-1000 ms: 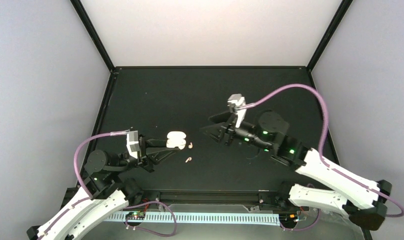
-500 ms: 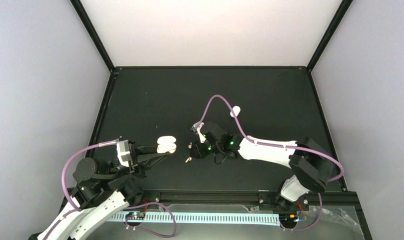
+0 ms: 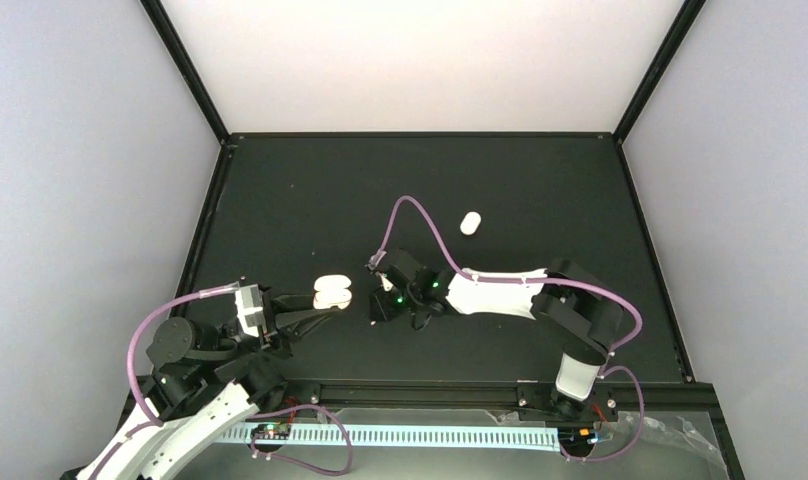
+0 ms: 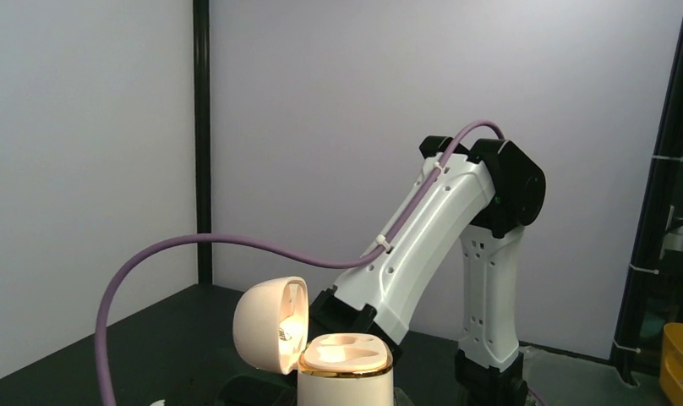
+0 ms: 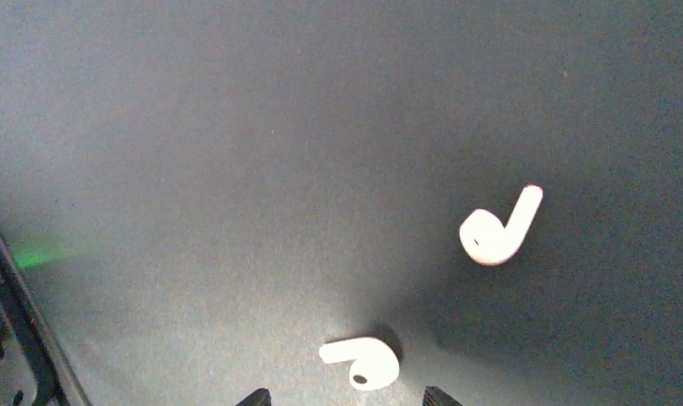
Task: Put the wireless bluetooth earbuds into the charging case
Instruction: Pick up the earbud from the center of the board.
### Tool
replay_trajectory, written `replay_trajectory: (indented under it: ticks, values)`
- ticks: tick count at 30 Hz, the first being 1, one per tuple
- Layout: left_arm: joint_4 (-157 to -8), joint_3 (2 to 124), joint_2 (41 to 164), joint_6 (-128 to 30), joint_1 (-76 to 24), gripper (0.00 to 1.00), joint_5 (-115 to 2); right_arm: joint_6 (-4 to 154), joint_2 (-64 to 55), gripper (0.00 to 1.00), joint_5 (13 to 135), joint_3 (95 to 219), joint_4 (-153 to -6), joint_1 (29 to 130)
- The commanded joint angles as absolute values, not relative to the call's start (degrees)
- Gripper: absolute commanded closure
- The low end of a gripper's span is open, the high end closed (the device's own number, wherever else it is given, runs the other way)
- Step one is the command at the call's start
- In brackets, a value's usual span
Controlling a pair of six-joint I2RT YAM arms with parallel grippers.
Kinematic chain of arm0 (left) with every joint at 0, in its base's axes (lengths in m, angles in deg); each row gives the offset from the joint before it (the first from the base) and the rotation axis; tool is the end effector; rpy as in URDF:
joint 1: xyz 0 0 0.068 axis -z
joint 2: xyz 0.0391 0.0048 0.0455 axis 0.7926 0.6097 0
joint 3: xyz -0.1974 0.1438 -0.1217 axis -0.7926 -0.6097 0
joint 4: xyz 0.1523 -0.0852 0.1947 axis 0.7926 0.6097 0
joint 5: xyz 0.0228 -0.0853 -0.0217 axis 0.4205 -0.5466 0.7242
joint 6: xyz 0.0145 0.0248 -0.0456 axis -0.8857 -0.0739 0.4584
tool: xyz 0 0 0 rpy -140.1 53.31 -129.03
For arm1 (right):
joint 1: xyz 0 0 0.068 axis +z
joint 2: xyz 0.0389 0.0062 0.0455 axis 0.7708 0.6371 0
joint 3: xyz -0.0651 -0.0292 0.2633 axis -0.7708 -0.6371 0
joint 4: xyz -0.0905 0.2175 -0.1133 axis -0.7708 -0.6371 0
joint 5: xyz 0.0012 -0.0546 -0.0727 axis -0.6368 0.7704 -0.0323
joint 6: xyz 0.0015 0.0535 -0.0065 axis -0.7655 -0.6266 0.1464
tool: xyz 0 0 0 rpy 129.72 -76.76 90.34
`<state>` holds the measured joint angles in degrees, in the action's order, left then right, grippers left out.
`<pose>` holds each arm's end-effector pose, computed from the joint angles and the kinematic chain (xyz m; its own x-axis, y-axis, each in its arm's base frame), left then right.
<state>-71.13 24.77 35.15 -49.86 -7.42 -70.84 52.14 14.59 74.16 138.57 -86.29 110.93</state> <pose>0.0281 -0.0473 0.3431 0.0288 -0.2808 -0.9593 0.9350 0.3469 -0.0734 0.1719 0.3135 0.1652 -0.7751 -0.3794 -0.5052 -0.5999 0.6930 0.3999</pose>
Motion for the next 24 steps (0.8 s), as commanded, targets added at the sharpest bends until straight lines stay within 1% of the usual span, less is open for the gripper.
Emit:
replay_trajectory:
  ticks: [1,8,17,24]
  values:
    - [-69.59,24.74,33.89,-50.44,-7.34,0.98,-69.63,51.09,17.22,0.55,77.55,142.12,-88.38,111.66]
    - [-68.59,24.7,33.27,-50.45,-7.34,0.99,-69.19,50.67,19.42,0.59,80.55,143.99,-90.67,111.79]
    - [-68.51,24.43,33.16,-50.52,-7.34,0.98,-68.97,50.94,21.14,0.61,79.95,145.46,-91.34,112.6]
    - [-68.15,24.26,33.06,-50.56,-7.34,0.99,-68.89,51.02,22.13,0.67,80.04,145.96,-91.76,112.69]
